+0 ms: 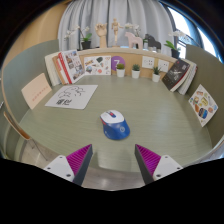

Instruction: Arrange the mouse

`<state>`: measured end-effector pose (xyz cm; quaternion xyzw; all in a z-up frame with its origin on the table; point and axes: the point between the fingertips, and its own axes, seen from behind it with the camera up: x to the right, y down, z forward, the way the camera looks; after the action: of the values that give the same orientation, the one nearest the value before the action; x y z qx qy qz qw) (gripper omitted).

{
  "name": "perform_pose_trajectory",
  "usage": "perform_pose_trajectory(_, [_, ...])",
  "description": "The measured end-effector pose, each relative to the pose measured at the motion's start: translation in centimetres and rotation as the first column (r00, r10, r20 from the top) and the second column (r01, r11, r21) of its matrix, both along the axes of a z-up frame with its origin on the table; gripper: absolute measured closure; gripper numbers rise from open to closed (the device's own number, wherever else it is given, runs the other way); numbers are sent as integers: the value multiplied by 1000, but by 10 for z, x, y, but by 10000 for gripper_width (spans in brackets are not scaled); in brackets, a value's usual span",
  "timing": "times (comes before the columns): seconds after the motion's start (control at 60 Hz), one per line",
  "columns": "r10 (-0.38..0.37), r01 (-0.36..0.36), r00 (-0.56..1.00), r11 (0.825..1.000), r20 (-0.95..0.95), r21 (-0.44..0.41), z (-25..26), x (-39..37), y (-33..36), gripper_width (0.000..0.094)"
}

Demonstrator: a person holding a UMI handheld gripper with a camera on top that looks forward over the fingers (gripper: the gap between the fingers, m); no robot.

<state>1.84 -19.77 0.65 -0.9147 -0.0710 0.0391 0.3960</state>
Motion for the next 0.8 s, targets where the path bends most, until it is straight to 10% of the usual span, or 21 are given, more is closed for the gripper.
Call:
perform_pose_trajectory(0.467, [-168,170,984,985,62,-33,-17,15,108,86])
perform_pose_trajectory(0.8, [-185,187,982,981,38,-57,-20,11,137,417])
